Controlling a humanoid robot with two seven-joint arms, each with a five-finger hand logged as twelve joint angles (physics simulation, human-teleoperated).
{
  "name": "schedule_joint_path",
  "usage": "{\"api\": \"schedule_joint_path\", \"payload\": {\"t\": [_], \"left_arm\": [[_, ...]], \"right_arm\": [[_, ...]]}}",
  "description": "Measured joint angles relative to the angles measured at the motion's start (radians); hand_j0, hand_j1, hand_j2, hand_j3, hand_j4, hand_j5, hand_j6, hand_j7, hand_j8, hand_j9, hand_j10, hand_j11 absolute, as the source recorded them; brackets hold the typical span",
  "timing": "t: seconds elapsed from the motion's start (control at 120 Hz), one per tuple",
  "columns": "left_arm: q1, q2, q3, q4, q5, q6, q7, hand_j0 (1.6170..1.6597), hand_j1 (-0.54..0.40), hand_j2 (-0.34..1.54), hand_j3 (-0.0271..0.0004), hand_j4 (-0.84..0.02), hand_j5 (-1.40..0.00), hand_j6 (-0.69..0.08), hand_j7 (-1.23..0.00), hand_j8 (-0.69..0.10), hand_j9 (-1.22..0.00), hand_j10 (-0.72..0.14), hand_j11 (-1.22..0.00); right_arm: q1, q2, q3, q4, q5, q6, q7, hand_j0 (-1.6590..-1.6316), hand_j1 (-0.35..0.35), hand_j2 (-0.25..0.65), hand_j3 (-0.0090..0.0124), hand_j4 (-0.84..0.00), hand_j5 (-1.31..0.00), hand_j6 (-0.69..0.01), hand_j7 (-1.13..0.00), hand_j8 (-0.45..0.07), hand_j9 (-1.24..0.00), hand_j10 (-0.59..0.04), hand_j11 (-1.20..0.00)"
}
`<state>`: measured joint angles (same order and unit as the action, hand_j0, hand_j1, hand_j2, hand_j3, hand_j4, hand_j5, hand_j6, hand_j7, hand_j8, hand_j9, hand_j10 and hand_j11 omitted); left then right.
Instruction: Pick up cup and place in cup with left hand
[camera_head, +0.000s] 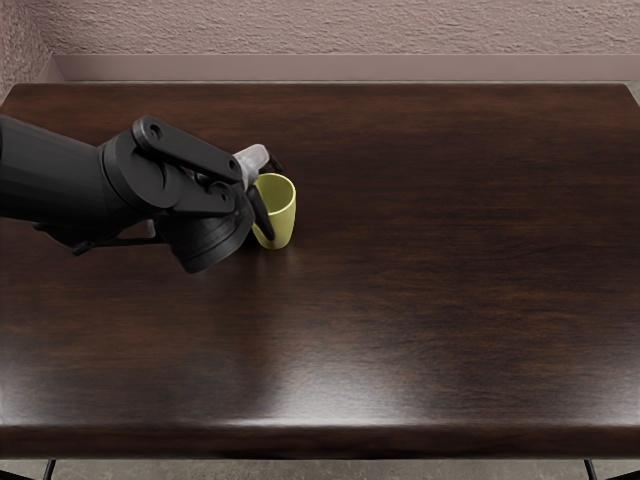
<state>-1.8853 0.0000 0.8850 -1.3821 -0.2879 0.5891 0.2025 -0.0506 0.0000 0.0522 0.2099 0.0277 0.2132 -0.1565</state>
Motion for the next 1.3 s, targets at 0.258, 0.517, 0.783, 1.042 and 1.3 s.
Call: {"api": "schedule_joint_path", "payload": {"t": [0.258, 0.517, 0.783, 1.042, 1.3], "left_arm": [[0.000, 0.000, -0.018, 0.000, 0.015, 0.000, 0.001, 1.6581, -0.056, 0.07, 0.0000, -0.339, -0.44, -0.340, -0.44, -0.322, -0.44, -0.338, -0.44], [0.008, 0.000, -0.019, 0.001, 0.019, 0.002, 0.002, 1.6580, -0.111, 0.08, 0.0000, -0.417, -0.48, -0.332, -0.49, -0.294, -0.51, -0.398, -0.50], [0.007, 0.000, -0.017, 0.000, 0.014, -0.001, 0.001, 1.6550, -0.169, 0.12, 0.0000, -0.423, -0.66, -0.241, -0.66, -0.207, -0.67, -0.343, -0.67], [-0.037, 0.000, -0.023, -0.004, -0.005, -0.003, 0.002, 1.6536, -0.118, 0.10, 0.0000, -0.431, -0.73, -0.261, -0.74, -0.216, -0.73, -0.373, -0.73], [-0.199, 0.000, -0.033, -0.031, -0.048, -0.007, 0.008, 1.6527, -0.083, 0.10, 0.0000, -0.454, -0.80, -0.284, -0.79, -0.237, -0.79, -0.426, -0.79]], "right_arm": [[0.000, 0.000, 0.000, 0.000, 0.000, 0.000, 0.000, -1.6581, -0.331, -0.003, 0.0000, -0.015, -0.02, -0.015, -0.02, -0.015, -0.02, -0.015, -0.02], [0.000, 0.000, 0.000, 0.000, 0.000, 0.000, 0.000, -1.6581, -0.331, -0.003, 0.0000, -0.015, -0.02, -0.015, -0.02, -0.015, -0.02, -0.015, -0.02], [0.000, 0.000, 0.000, 0.000, 0.000, 0.000, 0.000, -1.6581, -0.331, -0.003, 0.0000, -0.015, -0.02, -0.015, -0.02, -0.015, -0.02, -0.015, -0.02], [0.000, 0.000, 0.000, 0.000, 0.000, 0.000, 0.000, -1.6581, -0.331, -0.003, 0.0000, -0.015, -0.02, -0.015, -0.02, -0.015, -0.02, -0.015, -0.02], [0.000, 0.000, 0.000, 0.000, 0.000, 0.000, 0.000, -1.6581, -0.331, -0.003, 0.0000, -0.015, -0.02, -0.015, -0.02, -0.015, -0.02, -0.015, -0.02]]}}
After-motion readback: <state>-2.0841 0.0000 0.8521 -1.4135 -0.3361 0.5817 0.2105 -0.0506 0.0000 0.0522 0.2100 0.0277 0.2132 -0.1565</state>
